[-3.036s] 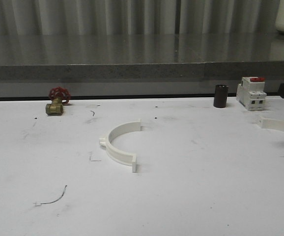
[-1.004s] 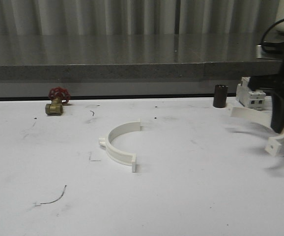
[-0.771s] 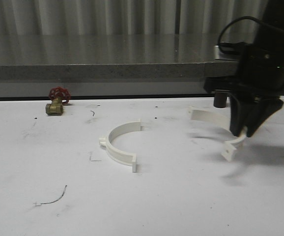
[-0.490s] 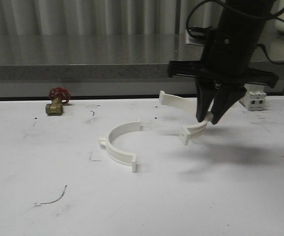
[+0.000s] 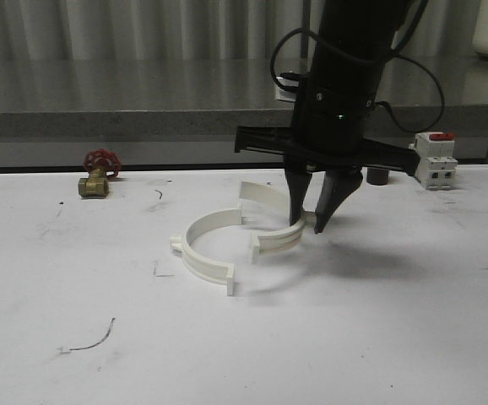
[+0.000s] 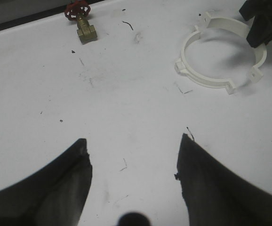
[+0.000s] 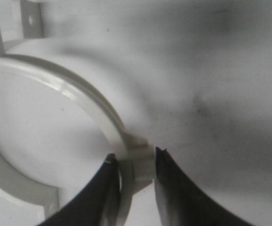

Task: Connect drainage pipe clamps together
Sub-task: 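Carry the half-ring toward the first one, aligning the open ends, then press the held half-ring's tabs into the first half-ring's tabs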

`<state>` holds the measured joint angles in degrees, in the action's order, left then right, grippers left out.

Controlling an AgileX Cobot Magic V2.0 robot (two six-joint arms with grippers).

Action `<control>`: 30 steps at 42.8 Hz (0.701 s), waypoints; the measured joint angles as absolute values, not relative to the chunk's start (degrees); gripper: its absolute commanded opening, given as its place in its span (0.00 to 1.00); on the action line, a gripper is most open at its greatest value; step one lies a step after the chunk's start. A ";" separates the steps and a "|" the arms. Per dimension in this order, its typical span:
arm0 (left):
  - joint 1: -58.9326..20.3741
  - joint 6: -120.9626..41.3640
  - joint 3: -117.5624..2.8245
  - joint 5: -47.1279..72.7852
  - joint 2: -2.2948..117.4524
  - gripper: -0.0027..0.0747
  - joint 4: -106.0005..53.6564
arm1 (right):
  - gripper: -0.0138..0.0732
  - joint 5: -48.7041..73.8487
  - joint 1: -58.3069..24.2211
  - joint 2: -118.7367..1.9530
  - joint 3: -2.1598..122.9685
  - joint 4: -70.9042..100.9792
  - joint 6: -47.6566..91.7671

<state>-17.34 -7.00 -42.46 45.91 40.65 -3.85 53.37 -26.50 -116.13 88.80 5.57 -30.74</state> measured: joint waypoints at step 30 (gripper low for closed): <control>-17.34 -7.00 -42.42 45.91 40.65 0.55 -3.85 | 0.34 53.49 -26.50 -118.05 89.36 4.96 -33.39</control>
